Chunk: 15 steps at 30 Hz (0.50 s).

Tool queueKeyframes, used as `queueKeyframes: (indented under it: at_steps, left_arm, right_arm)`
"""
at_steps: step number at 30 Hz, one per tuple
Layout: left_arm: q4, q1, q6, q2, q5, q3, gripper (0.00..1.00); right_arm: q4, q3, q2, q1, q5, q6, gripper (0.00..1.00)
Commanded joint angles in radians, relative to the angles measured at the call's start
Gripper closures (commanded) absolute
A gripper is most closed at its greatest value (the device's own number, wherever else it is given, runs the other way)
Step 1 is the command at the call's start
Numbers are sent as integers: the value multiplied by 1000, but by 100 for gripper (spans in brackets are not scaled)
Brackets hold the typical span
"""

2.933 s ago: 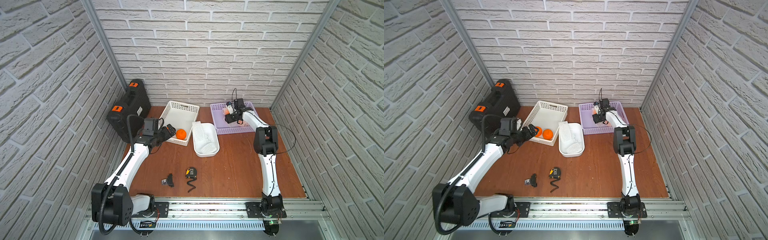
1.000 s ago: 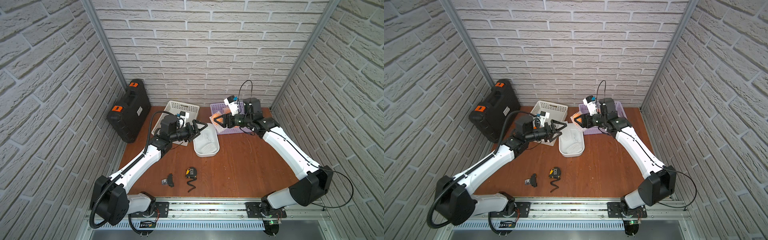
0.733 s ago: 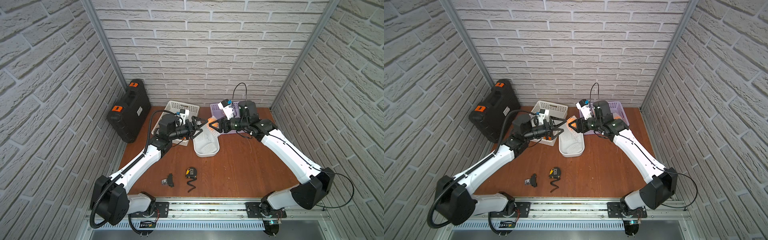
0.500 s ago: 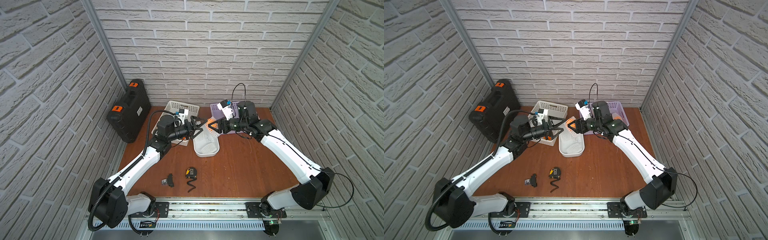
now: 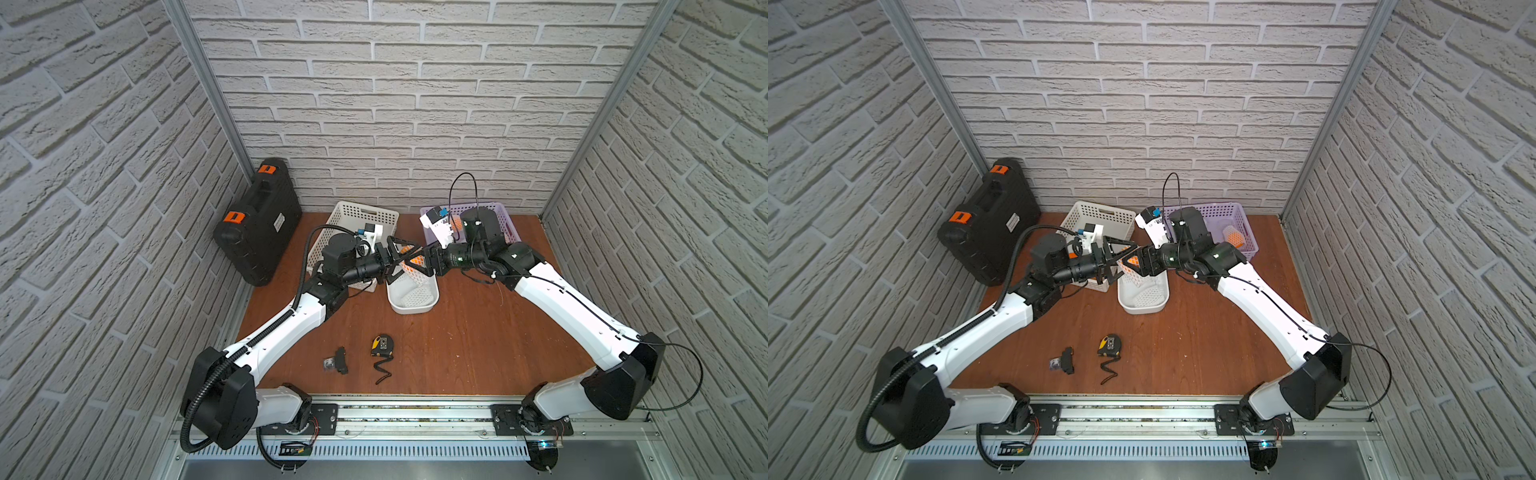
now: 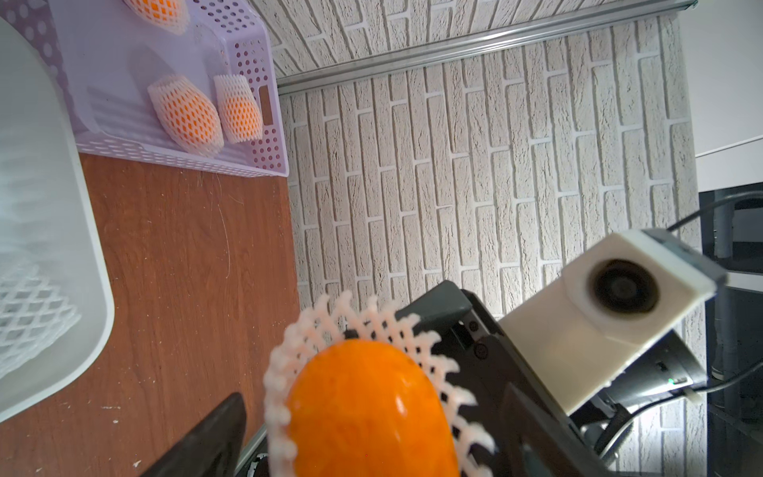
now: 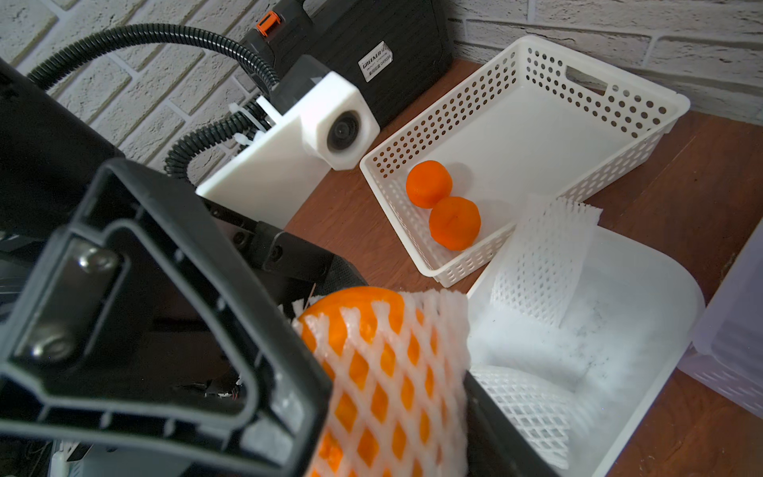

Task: Remove foam nets from oranges
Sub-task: Remove the foam net from the orange.

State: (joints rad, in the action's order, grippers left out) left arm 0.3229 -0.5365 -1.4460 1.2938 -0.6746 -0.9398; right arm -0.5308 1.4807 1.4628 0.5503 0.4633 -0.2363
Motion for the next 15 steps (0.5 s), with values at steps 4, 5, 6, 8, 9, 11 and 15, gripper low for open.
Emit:
queueKeyframes:
  at_steps: [4, 5, 6, 8, 9, 11, 15]
  left_arm:
    - [69, -8, -18, -5, 20, 37, 23]
    - [67, -9, -17, -7, 25, 37, 26]
    - [67, -8, -17, -8, 29, 38, 29]
    - [68, -8, -17, -8, 34, 40, 37]
    - [68, -8, -17, -6, 35, 40, 39]
    - [68, -8, -22, -2, 30, 42, 43]
    - [80, -8, -28, 9, 16, 42, 27]
  right_arm:
    - [45, 0, 2, 14, -23, -41, 52]
    - [45, -2, 2, 15, -26, -41, 52]
    - [48, -3, 1, 17, -26, -42, 52]
    - [45, -4, 2, 18, -35, -44, 51]
    - [45, -2, 2, 19, -35, -46, 50]
    - [47, -3, 4, 21, -39, -52, 49]
    - [37, 10, 16, 22, -61, -76, 46]
